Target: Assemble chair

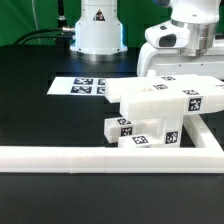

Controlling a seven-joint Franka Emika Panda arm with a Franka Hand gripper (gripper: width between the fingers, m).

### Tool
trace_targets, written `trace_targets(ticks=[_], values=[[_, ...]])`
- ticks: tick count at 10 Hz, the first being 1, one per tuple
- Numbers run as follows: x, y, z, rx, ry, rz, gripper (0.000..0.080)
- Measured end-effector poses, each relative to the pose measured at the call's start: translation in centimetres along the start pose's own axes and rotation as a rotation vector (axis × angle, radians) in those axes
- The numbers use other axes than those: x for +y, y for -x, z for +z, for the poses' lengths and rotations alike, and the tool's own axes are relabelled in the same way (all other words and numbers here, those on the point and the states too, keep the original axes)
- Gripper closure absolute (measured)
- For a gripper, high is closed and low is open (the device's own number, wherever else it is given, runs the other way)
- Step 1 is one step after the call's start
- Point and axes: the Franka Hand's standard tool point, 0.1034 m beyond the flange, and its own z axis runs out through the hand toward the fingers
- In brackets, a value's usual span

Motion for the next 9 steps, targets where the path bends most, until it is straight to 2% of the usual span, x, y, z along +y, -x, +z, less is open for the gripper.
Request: trace_targets(ticks=[1,2,6,7,9], values=[[0.0,-0.1,0.0,0.001,0.0,-0.001,0.0399],[0.0,-0.1,0.0,0.001,0.0,-0.001,0.0515],[0.0,-0.1,0.0,0.003,0.0,-0.003,0.0515],[0.0,0.0,-0.4,0.005,-0.002,-0.002,0.0515],[1.0,0.1,-3.1,-0.003,-0.011,-0.012,0.0515]])
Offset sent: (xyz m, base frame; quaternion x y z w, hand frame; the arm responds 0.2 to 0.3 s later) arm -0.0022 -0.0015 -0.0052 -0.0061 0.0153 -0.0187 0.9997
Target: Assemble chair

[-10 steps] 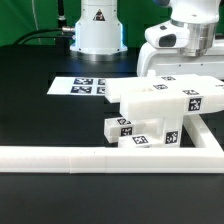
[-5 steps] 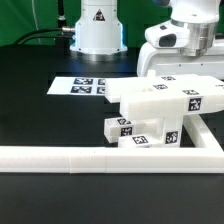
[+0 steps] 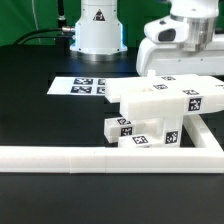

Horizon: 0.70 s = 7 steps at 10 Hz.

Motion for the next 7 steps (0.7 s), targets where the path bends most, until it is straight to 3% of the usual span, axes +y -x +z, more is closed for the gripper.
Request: trace_targets(ticks=[2,4,5,7], values=[[2.3,-0.7,-3.9,-0.034,-0.019,-0.032,0.0515],[4.1,-2.2,-6.5,-0.081,-0.035,-0.014,0.0515],[4.2,-3.0,-6.8,-0.103,-0.039,-0.01,0.0515],[4.1,-2.9,-6.4,-0.096,-0.037,-0.011,0.0515]])
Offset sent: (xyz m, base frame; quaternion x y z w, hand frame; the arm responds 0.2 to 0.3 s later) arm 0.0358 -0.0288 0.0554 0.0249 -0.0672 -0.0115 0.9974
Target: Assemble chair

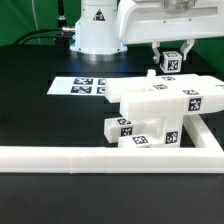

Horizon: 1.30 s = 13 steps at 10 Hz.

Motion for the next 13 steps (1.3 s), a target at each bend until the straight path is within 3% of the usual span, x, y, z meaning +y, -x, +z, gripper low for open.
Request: trace_targets(ticks=[2,5,6,10,13], values=[[1.0,-0.5,-0.3,-0.015,-0.001,-0.039,0.0515],[1.5,-3.5,-5.6,-0.045,-0.023,-0.029,0.0515],[1.8,-4.2,-6.1,-0.052,-0.025,-0.023,0.0515],[2.0,-4.4,-5.7,-0.043,-0.024,-0.041,0.0515],[3.9,-11.5,-7.7,0.038,-0.023,-0.159,0.0515]])
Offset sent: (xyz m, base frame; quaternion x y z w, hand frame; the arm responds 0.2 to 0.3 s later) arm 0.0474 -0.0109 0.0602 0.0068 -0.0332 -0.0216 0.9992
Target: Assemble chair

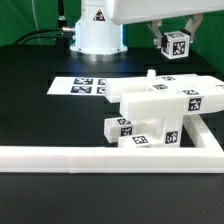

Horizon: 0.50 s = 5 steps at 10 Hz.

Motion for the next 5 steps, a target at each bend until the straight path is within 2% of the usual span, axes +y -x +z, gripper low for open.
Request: trace_targets(ticks=[1,5], values=[[0.07,-0.86,-0.13,0.011,0.005,-0.015,0.0515],[0.23,-0.77,0.1,0.009,0.006,-0.019,0.0515]])
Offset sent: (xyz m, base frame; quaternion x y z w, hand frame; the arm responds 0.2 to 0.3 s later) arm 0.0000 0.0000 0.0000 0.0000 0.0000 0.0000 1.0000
